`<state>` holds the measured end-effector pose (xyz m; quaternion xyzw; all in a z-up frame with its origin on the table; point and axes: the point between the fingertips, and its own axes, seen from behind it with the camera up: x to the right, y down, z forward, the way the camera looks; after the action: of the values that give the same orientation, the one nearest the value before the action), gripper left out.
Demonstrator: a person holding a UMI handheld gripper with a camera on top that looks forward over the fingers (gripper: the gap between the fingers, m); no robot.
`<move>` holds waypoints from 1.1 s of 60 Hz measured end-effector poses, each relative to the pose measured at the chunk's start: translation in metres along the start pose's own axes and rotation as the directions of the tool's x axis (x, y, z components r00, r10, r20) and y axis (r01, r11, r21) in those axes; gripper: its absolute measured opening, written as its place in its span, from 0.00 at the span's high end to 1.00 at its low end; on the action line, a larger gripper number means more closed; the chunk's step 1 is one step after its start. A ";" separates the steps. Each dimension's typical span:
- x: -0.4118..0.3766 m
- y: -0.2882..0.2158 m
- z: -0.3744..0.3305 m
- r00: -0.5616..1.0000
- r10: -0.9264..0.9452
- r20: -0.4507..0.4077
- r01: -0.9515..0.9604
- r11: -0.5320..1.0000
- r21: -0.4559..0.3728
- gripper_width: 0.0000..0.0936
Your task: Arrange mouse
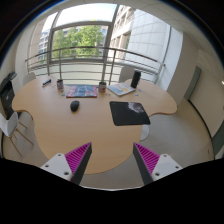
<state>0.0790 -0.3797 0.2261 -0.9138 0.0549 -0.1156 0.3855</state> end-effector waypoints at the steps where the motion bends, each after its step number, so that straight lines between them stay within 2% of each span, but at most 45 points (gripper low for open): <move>1: 0.000 0.001 0.000 1.000 0.001 -0.001 -0.001 1.000 -0.002 0.10; 16: -0.034 0.035 0.012 0.999 0.020 -0.036 -0.021 0.999 -0.050 0.10; 26: -0.105 0.073 0.044 0.997 0.072 0.008 -0.071 0.993 -0.097 0.09; 30: -0.135 0.072 0.063 0.997 0.067 0.030 -0.064 0.994 -0.094 0.09; 38: -0.194 0.040 0.120 0.994 0.059 0.089 -0.056 0.998 -0.035 0.09; 51: -0.255 -0.059 0.266 0.991 0.006 0.135 -0.017 0.996 0.083 0.09; 59: -0.271 -0.114 0.350 0.989 -0.008 0.151 -0.009 0.994 0.110 0.10; 66: -0.281 -0.134 0.405 0.987 -0.007 0.161 -0.009 0.996 0.094 0.13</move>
<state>-0.0889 0.0477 0.0009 -0.9010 0.0185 -0.0437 0.4312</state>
